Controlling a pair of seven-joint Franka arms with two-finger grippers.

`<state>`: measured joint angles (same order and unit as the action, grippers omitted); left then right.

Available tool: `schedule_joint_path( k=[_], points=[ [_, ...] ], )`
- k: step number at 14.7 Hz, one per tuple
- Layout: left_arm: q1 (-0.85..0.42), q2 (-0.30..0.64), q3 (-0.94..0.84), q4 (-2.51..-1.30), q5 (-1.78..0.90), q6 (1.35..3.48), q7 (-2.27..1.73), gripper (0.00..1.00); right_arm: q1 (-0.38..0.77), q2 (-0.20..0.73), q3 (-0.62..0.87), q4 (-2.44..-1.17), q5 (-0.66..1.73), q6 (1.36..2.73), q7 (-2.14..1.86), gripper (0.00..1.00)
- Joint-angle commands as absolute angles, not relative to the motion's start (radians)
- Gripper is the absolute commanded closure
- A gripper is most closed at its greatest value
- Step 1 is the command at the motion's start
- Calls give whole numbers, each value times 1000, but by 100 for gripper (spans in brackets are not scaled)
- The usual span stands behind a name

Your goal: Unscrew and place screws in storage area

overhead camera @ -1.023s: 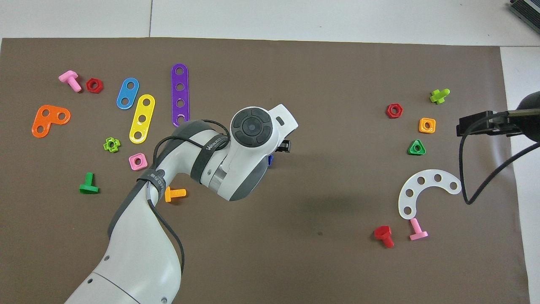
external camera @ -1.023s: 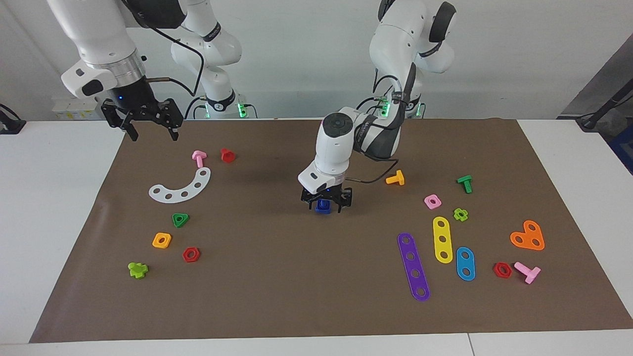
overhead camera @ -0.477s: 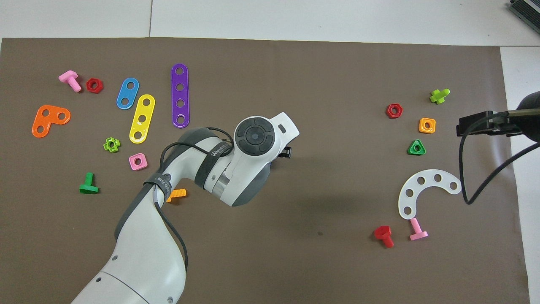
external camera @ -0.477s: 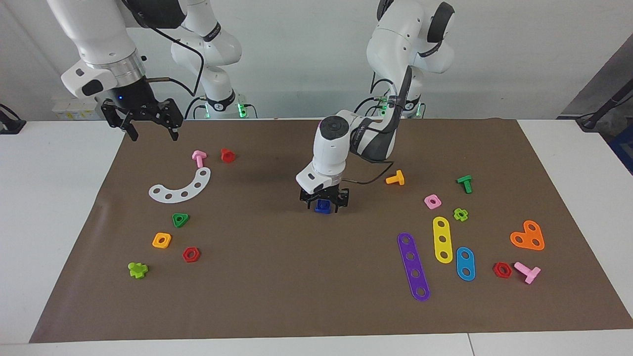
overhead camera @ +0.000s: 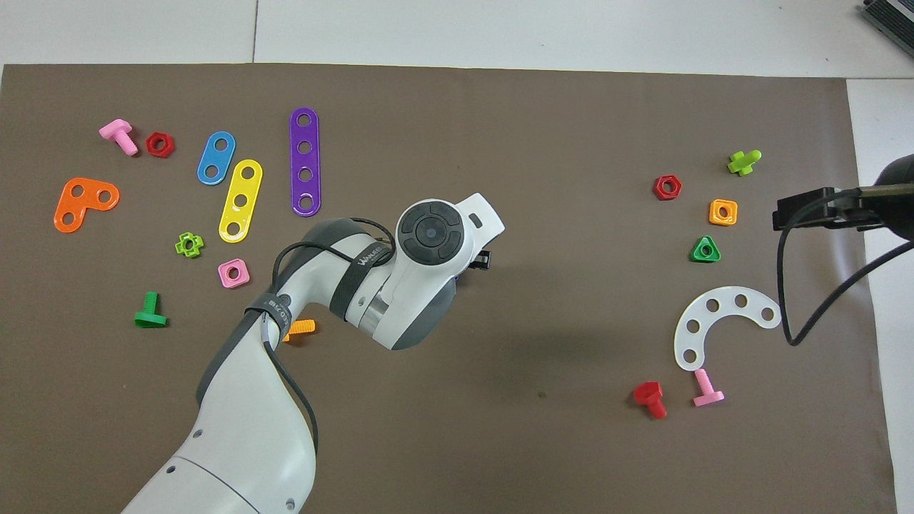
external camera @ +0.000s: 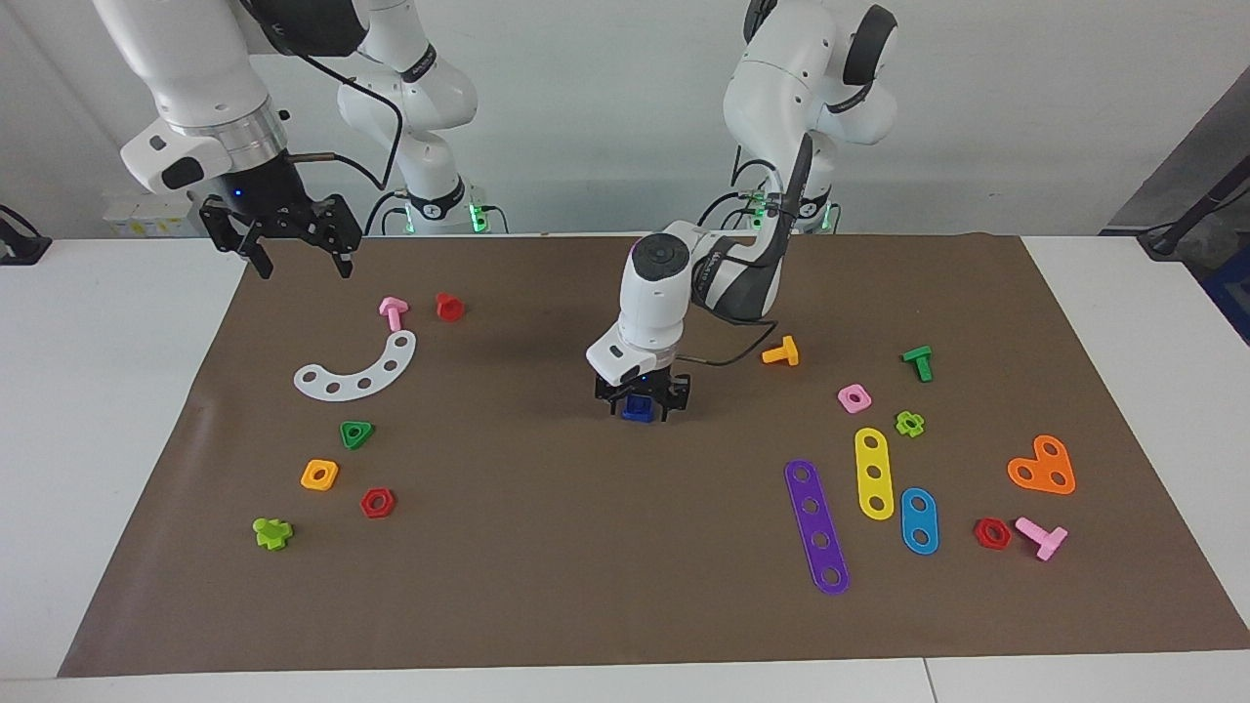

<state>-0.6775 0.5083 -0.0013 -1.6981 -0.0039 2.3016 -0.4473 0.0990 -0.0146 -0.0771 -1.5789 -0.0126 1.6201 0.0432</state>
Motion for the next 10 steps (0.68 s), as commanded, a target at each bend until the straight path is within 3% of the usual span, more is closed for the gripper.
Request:
schedule_joint_path(
  k=[1,10],
  points=[
    [-693,495,12,-1738,12,2333,-439,15,94,-34,-77,-1597,6,1614,12,0],
    [-693,495,12,-1735,12,2326,-437,21,94,-34,-77,-1597,6,1614,12,0]
  ],
)
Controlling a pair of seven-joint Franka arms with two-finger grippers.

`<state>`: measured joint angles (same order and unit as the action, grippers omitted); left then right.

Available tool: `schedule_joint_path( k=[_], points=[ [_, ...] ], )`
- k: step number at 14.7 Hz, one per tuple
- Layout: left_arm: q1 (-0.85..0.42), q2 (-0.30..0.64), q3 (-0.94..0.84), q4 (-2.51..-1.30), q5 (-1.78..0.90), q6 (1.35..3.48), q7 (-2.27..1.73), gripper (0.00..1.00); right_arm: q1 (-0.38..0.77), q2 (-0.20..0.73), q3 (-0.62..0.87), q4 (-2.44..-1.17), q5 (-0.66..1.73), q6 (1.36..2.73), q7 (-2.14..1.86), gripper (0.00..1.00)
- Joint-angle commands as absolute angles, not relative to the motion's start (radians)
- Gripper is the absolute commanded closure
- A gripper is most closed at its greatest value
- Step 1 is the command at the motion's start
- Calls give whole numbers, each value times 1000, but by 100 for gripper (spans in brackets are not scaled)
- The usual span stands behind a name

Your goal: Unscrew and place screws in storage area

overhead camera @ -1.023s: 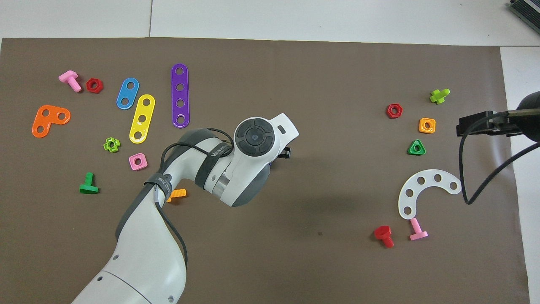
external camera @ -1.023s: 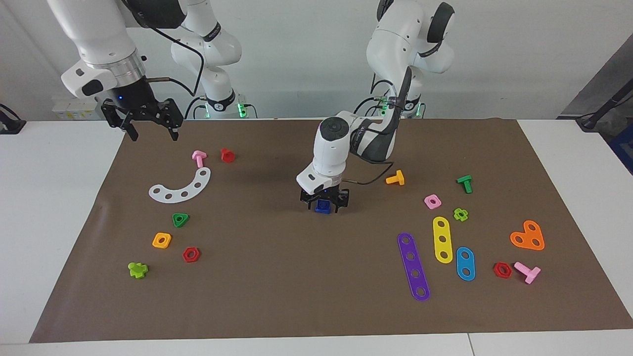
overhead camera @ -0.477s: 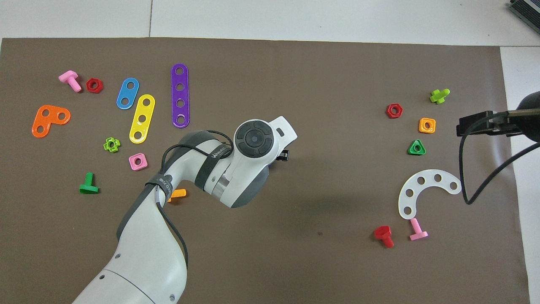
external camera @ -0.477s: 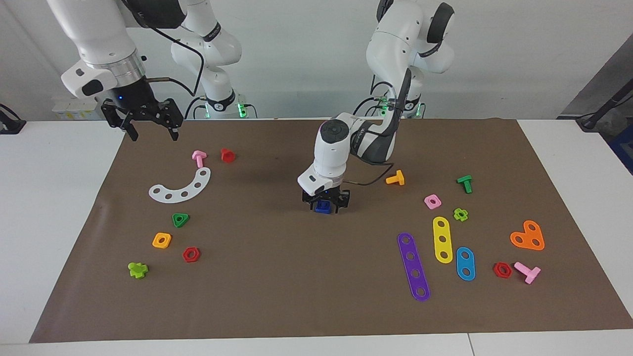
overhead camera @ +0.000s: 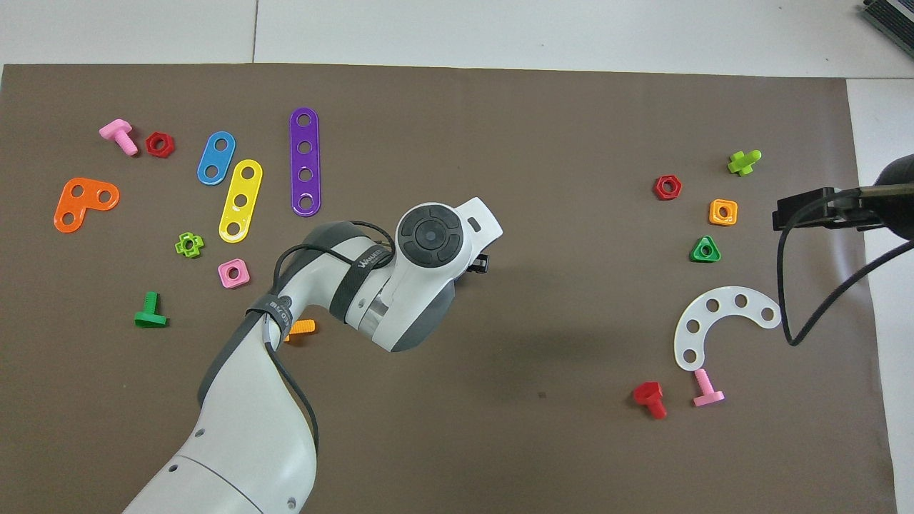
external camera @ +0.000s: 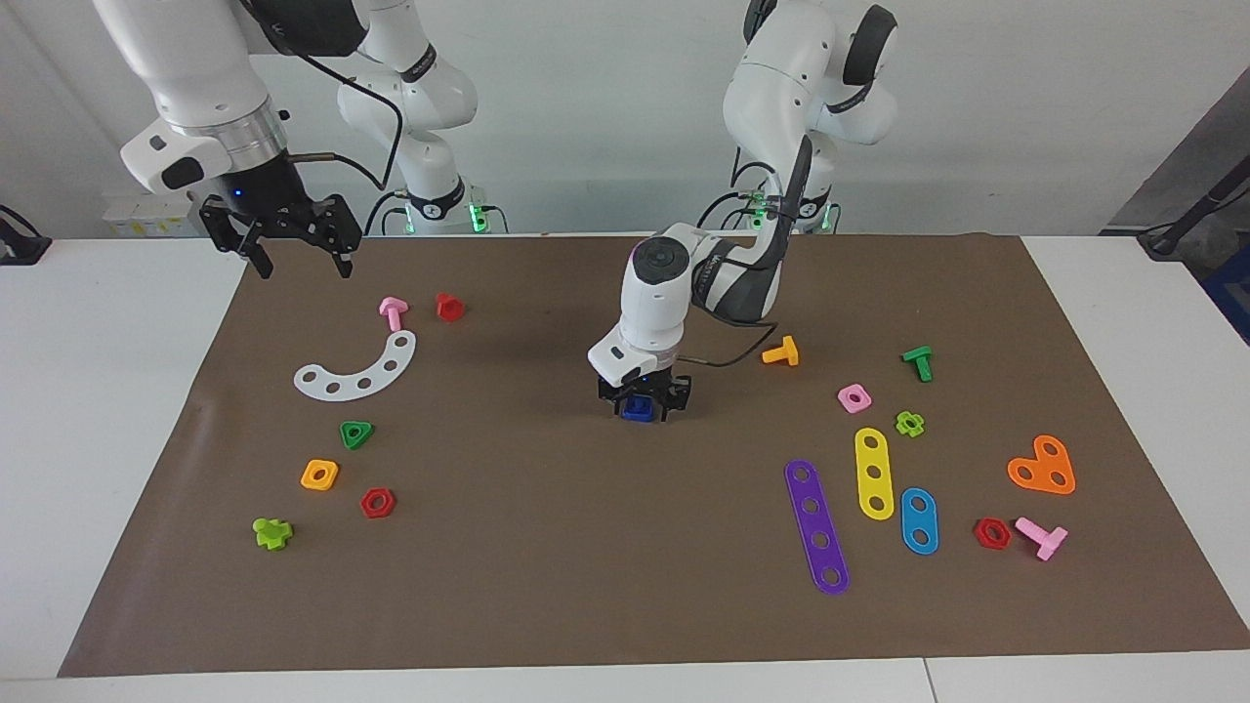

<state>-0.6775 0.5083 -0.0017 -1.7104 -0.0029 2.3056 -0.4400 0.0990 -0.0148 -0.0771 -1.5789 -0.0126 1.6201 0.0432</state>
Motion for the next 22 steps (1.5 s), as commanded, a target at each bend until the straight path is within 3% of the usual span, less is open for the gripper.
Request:
schedule_joint_path(
  k=[1,12,22],
  points=[
    [-693,495,12,-1735,12,2324,-436,22,94,-34,-77,-1597,6,1614,12,0],
    [-689,495,12,-1726,12,2315,-434,35,94,-34,-77,-1597,6,1614,12,0],
    [-687,495,12,-1710,12,2276,-433,55,94,-34,-77,-1597,6,1614,12,0]
  ],
)
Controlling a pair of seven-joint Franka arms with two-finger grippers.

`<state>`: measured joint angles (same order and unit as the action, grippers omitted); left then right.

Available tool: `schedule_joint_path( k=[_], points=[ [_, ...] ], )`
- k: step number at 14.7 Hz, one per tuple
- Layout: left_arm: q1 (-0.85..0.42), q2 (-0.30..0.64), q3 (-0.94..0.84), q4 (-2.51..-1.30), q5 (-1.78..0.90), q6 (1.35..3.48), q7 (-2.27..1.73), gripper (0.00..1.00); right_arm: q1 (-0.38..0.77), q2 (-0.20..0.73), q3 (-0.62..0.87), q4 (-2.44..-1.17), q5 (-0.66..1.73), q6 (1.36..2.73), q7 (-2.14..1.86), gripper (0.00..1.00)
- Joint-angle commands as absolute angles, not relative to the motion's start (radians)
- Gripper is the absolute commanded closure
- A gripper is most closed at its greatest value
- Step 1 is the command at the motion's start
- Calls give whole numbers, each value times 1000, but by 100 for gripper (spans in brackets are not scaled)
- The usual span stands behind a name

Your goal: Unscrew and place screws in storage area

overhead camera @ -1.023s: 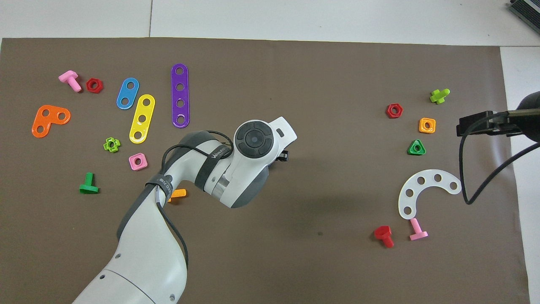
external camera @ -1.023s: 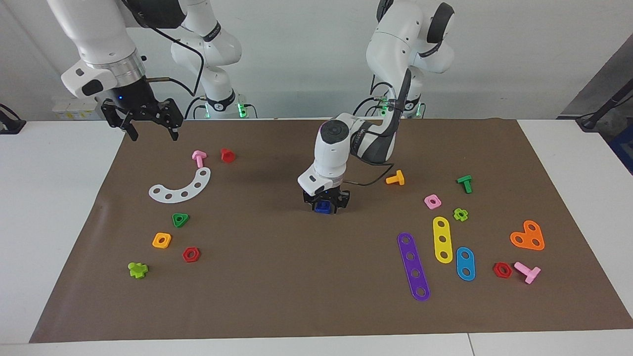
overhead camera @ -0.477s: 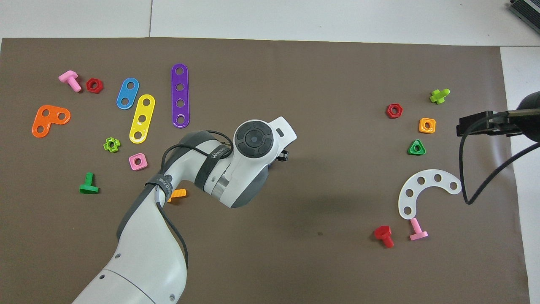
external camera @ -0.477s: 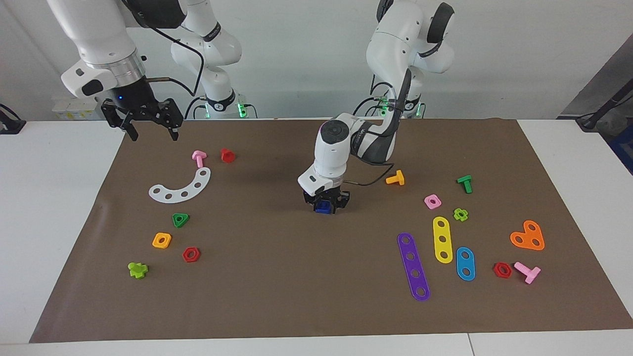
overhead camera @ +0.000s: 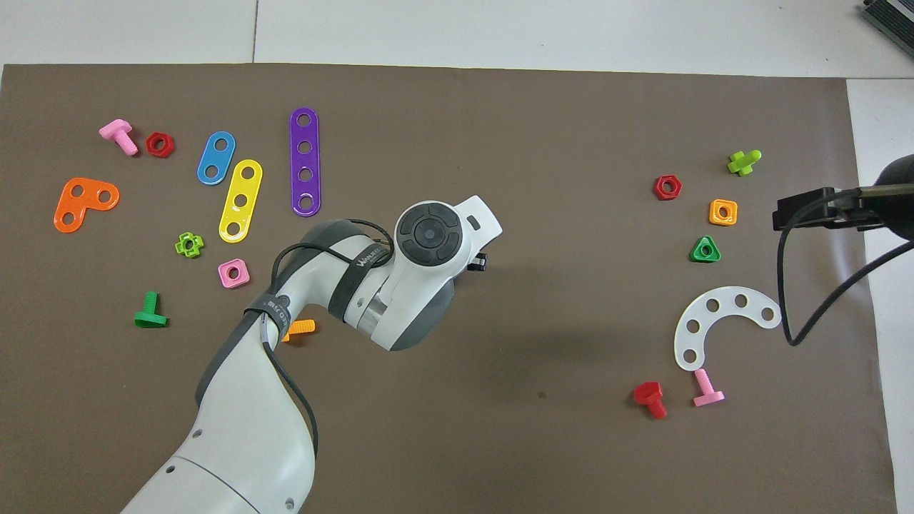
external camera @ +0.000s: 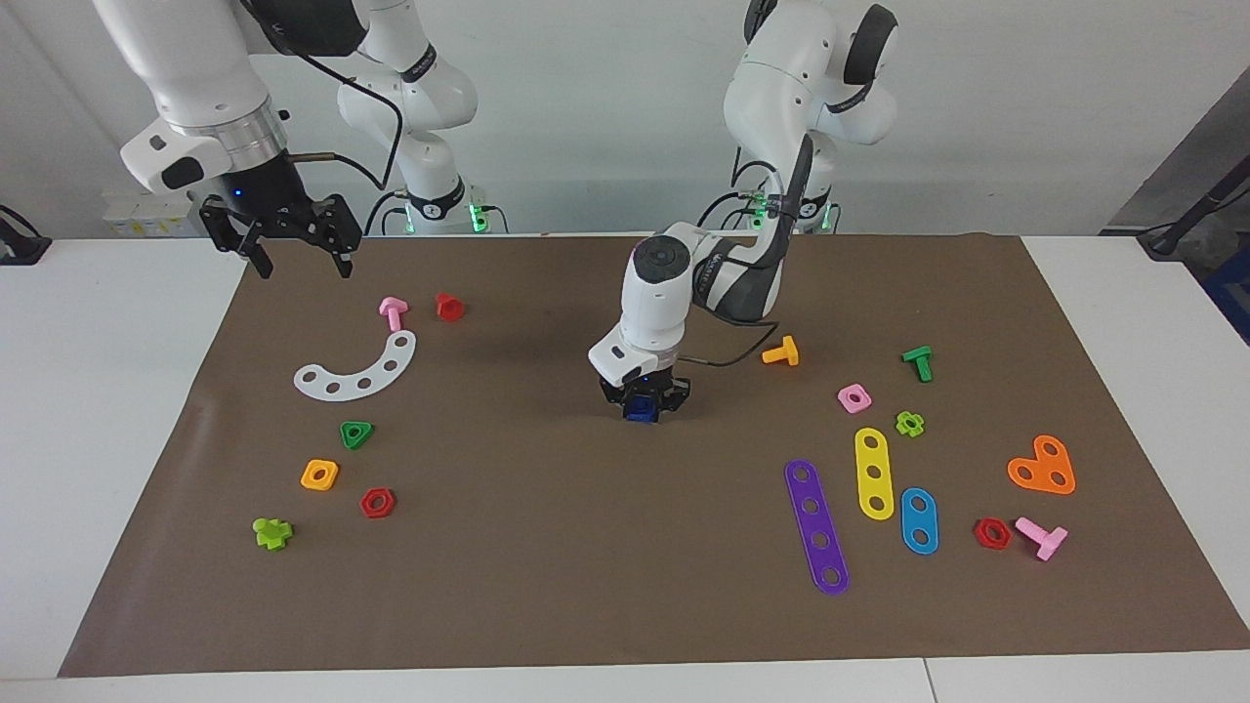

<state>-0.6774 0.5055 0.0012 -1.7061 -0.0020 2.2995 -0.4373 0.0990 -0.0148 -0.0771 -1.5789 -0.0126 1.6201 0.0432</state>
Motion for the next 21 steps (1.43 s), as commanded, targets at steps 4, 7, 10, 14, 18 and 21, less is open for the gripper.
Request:
schedule_joint_path(
  k=[4,7,10,14,18,21],
  points=[
    [-686,495,12,-1703,12,2260,-433,58,94,-34,-77,-1597,6,1614,12,0],
    [-683,495,12,-1675,11,2215,-431,58,94,-34,-77,-1597,6,1614,12,0],
    [-675,500,11,-1655,-8,2209,-430,59,94,-34,-77,-1597,6,1614,12,0],
    [-667,508,11,-1593,-37,2132,-423,59,94,-34,-77,-1597,6,1614,12,0],
    [-649,517,11,-1525,-78,2042,-399,59,94,-35,-77,-1597,6,1614,12,0],
    [-611,517,11,-1457,-112,1948,-361,59,94,-34,-77,-1597,6,1614,12,0]
  ],
)
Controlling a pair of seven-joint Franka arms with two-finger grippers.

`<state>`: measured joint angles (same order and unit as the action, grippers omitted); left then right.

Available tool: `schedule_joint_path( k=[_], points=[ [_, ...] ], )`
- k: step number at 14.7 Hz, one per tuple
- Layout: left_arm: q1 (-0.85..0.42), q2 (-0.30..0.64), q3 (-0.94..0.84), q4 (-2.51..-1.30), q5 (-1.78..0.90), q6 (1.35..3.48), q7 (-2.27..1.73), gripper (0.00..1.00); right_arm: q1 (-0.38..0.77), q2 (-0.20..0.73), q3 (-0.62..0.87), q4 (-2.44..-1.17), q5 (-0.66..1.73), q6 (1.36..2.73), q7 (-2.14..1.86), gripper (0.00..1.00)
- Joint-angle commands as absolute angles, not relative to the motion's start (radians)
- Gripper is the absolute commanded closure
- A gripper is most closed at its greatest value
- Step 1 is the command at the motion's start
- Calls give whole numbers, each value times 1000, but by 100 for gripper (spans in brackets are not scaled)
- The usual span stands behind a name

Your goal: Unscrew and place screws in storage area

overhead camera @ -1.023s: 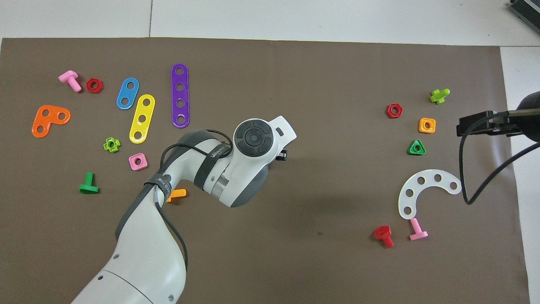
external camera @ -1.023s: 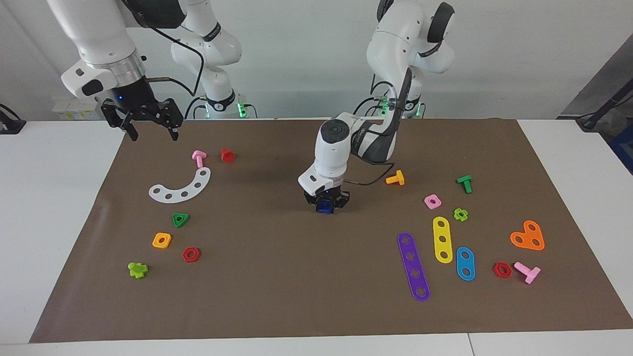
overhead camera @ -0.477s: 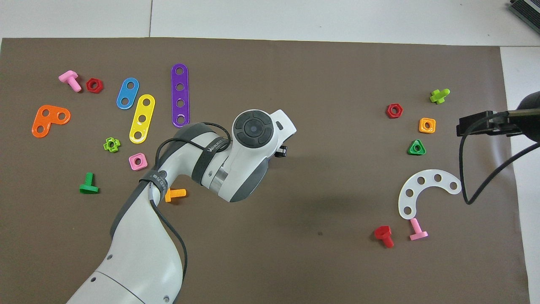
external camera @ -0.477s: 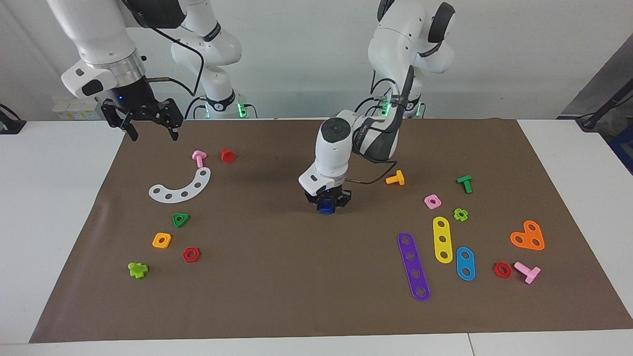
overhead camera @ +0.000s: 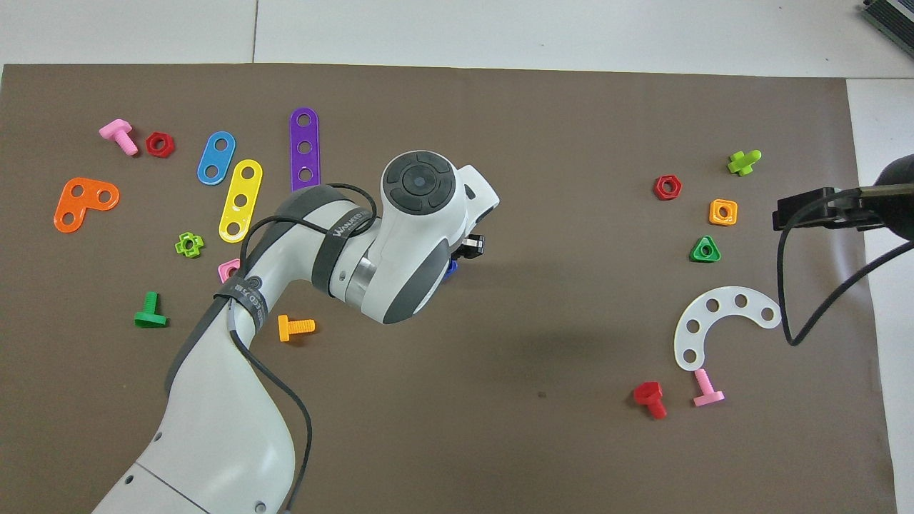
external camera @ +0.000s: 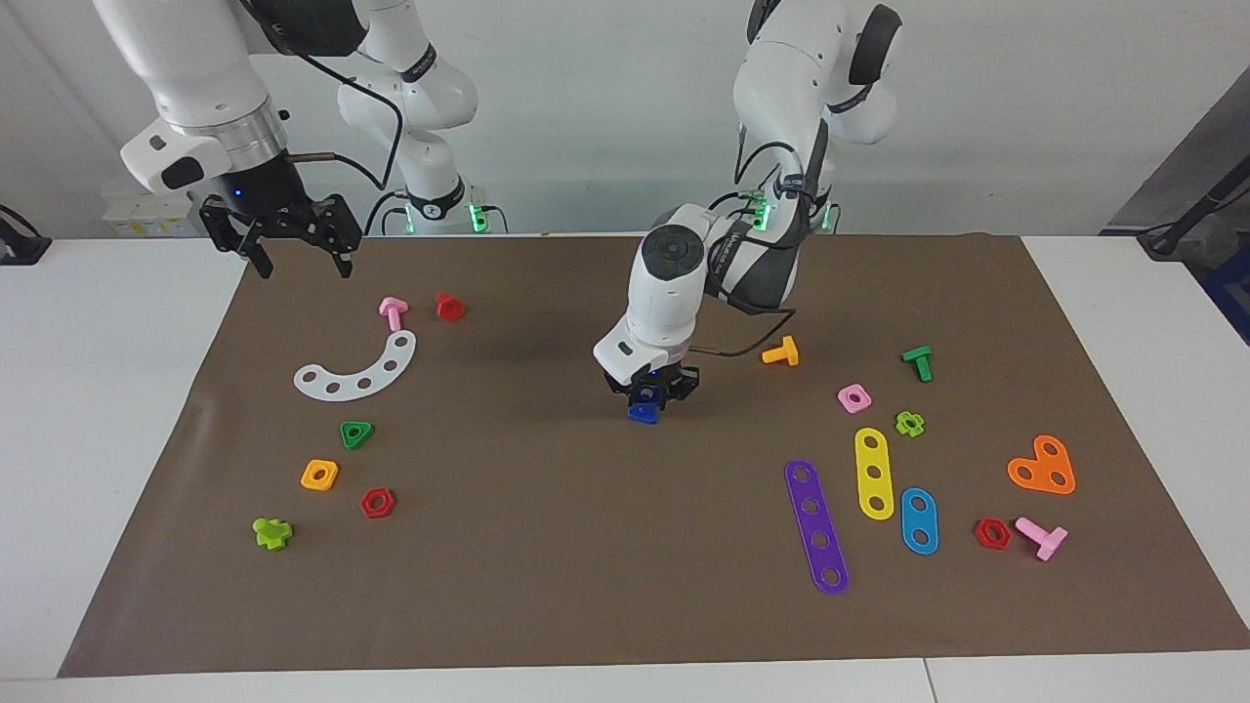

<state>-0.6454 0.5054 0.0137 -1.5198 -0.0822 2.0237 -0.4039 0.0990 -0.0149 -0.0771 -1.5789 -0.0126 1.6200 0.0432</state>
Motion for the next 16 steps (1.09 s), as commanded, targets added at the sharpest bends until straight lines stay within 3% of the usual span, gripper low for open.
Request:
schedule_joint_path(
  k=[1,8,13,15,16],
  points=[
    [-589,512,11,-1453,-117,1936,-326,59,94,-34,-77,-1597,6,1614,12,0],
    [-401,473,15,-1529,-141,1934,56,60,94,-34,-77,-1597,6,1614,12,0],
    [-319,407,23,-1724,-135,2017,303,60,98,-44,-72,-1623,8,1617,15,0],
    [-313,382,25,-1814,-133,2080,368,58,156,-44,-72,-1653,20,1672,24,0],
    [-305,371,26,-1845,-132,2106,389,51,181,-44,-72,-1676,23,1693,59,0]
  ],
)
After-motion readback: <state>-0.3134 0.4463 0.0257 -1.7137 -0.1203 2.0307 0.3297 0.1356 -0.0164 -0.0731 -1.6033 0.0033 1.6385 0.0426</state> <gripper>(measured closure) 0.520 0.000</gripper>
